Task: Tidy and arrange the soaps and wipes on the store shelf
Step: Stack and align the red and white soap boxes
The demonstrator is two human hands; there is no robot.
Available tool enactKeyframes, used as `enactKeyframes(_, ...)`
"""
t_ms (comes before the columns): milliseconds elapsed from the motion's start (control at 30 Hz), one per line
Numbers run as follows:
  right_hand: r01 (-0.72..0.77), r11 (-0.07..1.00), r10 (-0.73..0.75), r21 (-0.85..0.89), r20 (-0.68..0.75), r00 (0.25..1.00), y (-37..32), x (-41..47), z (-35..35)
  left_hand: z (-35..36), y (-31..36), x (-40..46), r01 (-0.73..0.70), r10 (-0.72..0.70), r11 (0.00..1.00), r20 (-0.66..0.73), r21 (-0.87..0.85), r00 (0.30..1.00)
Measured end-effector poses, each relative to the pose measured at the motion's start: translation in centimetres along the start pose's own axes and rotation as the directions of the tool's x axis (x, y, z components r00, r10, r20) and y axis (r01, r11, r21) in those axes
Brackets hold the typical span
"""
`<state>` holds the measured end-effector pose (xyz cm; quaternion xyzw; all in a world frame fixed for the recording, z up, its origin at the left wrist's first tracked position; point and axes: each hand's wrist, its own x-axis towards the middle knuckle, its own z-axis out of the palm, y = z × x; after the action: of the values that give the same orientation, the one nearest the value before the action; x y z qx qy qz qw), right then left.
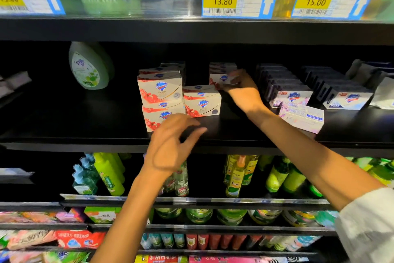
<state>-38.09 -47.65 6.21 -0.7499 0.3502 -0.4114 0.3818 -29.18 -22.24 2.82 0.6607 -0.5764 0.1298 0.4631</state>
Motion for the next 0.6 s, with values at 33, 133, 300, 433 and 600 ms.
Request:
enactKeyframes(33,-0.027,0.997,0.023,0.067,0.059,0.998,-0.5,-1.1,-0.1,-0.6,-0.3,-0.3,0.023,-0.021,0.999,-0.111,0.023,0.994)
enactKeyframes(133,-0.101,0.981,0.063,0.166,0.22,0.973,-1.4,-3.3,-0.3,-2.1,-1.6,-1.0,0.184,-0.151,0.98,-0.326,0.073,0.933)
enactKeyframes(300,-0.091,0.994,0.073,0.053,0.27,0.96,-1.8,-5.2,-0.4,-2.7,-2.4,-1.3,0.382,-0.349,0.923,-0.34,0.033,0.873)
enactKeyframes(433,-0.093,0.996,0.094,-0.015,0.238,0.967,-1.6,-5.8,-0.3,-2.7,-2.1,-1.3,0.428,-0.42,0.903,-0.289,-0.041,0.86)
enactKeyframes(600,-0.045,0.998,0.053,-0.048,0.194,0.98,-2.2,-6.7,-0.5,-3.1,-1.8,-1.1,0.432,-0.417,0.902,-0.29,-0.015,0.861)
